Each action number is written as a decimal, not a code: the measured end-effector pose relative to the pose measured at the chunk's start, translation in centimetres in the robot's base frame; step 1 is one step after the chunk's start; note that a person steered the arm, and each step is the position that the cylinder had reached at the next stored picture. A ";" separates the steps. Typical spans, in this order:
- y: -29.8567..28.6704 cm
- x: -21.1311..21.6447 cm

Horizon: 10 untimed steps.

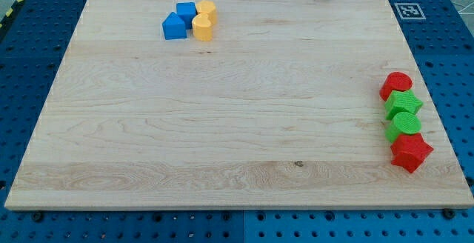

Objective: Move your arm closer to the yellow hexagon

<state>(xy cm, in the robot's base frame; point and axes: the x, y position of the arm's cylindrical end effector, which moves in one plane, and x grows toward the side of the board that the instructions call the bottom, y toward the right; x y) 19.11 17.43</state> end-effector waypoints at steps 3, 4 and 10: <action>-7.2 0.1; -10.2 0.1; -21.1 3.2</action>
<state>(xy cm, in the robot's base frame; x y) 22.36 -3.72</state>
